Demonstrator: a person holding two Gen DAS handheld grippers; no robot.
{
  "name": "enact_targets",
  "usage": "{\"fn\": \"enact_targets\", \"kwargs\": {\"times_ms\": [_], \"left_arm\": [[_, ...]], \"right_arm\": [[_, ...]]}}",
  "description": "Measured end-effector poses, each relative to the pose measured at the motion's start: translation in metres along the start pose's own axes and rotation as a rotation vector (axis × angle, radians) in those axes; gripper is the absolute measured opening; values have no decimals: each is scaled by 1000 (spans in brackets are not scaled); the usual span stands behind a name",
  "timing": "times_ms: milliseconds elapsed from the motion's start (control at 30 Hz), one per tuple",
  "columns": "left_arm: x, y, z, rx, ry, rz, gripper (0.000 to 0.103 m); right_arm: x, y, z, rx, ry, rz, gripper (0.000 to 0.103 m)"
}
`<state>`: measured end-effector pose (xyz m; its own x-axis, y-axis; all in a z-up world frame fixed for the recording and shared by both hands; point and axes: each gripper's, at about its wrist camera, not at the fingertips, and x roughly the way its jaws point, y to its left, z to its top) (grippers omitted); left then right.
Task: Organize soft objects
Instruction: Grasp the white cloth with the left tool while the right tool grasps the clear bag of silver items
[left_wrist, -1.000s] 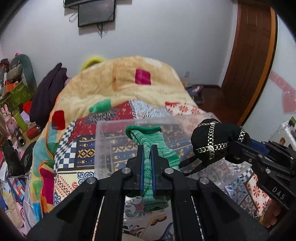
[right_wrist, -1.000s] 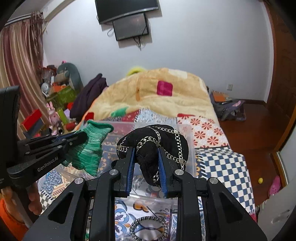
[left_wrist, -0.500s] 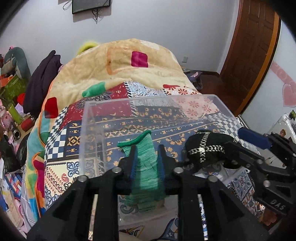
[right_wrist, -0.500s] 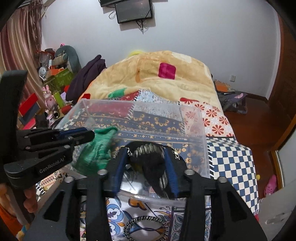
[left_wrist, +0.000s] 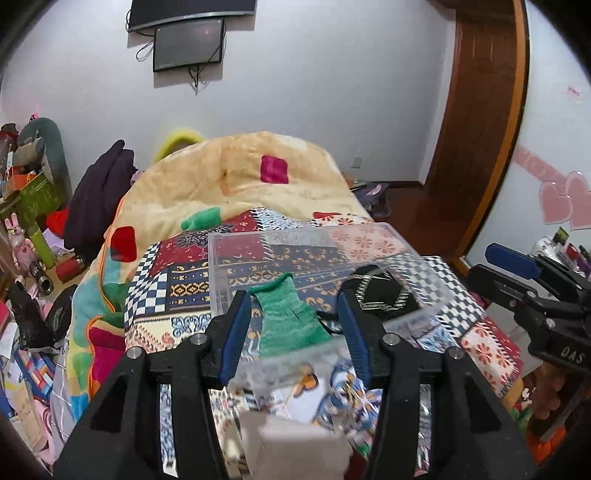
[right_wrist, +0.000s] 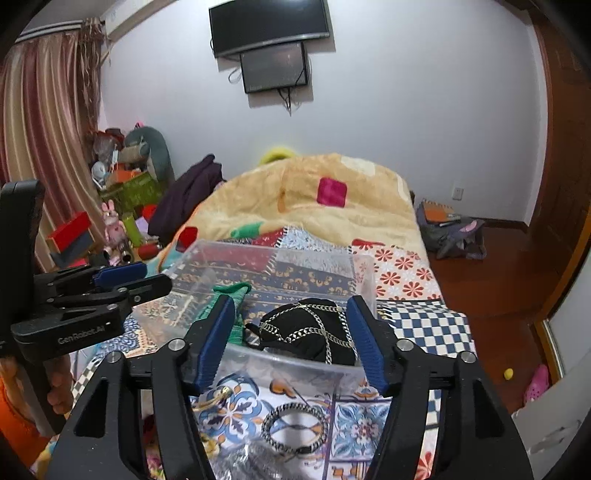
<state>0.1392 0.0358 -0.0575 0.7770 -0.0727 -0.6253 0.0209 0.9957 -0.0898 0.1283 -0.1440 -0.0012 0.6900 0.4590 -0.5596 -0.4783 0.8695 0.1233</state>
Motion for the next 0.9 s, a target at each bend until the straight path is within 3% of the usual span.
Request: {"fn": "enact_targets", "kwargs": {"times_ms": [300, 800, 900], "left_arm": [[-27, -5, -46, 1, 4, -28, 50], [-14, -11, -116, 8, 97, -35, 50], [-14, -5, -118, -11, 97, -39, 38]], "right_arm": [[-16, 4, -33, -10, 40, 0, 63], [21, 10, -106, -14, 293, 35, 63], [25, 12, -115, -19, 316, 37, 63]]}}
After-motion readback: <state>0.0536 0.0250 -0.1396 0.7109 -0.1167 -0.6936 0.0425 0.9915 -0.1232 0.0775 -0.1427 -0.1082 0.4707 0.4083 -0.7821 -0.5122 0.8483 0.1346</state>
